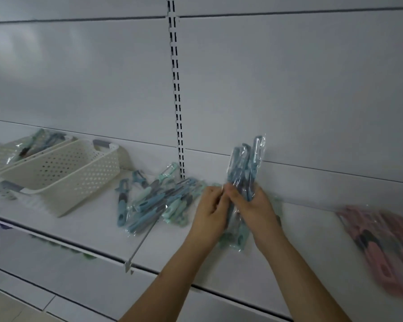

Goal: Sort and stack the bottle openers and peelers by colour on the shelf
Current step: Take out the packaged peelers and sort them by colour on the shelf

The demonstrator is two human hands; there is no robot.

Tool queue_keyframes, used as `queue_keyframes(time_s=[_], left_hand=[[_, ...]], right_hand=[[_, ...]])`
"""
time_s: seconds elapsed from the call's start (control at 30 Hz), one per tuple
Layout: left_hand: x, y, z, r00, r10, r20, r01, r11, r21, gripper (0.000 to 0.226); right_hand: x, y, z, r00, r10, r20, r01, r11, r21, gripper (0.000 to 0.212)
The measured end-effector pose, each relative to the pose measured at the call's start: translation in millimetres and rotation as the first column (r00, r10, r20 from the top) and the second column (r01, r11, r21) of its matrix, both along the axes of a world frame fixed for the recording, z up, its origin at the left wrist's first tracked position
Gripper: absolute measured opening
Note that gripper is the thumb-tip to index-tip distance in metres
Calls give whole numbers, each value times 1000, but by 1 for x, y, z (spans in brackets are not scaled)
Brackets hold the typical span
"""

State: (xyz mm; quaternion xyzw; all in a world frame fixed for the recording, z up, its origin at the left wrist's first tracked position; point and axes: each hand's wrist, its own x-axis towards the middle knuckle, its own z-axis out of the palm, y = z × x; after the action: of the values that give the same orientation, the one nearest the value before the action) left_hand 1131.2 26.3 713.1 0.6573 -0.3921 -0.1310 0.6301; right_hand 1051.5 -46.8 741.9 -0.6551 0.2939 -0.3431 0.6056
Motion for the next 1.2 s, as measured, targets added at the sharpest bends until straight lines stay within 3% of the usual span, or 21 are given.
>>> queue_keyframes(time_s=[0.13,0.27,0.33,0.4,0.47,0.57,0.63,0.7,0.8,0.9,1.0,1.13,1.2], left_hand=[[8,15,-1,979,-129,-158,135,990,28,24],[27,40,-3,997,-64,-35,64,998,-14,44],[42,59,0,978,163,128,-159,986,-44,43],[66,81,-2,832,368,415,-406,914,5,39],[91,99,-9,722,303,622,-547,800,246,54],[110,110,-20,753,53,656,-552,594,586,69],[116,108,-23,704,13,710,-584,580,568,59],[120,106,-20,663,61,746,-606,628,488,45],[124,104,-17,666,92,740,-599,658,457,33],[130,106,-13,672,171,720,-608,684,405,19],[129,106,-2,711,295,638,-602,724,336,21],[114,99,16,886,395,242,-451,855,255,27],[106,93,19,924,380,53,-382,900,211,26]], right_hand=[[20,-1,-12,992,-7,128,-15,984,176,32],[25,-3,-19,984,-96,148,68,980,185,23],[24,-5,-16,972,-145,187,132,988,82,23],[25,-3,-16,971,-105,213,120,991,-58,25],[30,1,-23,986,-42,160,63,990,-129,30],[36,3,-38,999,28,-19,-30,986,-164,32],[37,4,-40,990,91,-106,-105,984,-142,32],[35,5,-40,988,90,-125,-110,980,-164,30],[32,5,-38,998,29,-52,-38,986,-165,28],[27,3,-31,997,-4,77,8,998,-55,25],[23,3,-26,991,-26,128,26,1000,-4,19],[24,12,-17,981,12,194,-29,996,85,16],[30,17,-13,984,42,174,-64,991,117,16]])
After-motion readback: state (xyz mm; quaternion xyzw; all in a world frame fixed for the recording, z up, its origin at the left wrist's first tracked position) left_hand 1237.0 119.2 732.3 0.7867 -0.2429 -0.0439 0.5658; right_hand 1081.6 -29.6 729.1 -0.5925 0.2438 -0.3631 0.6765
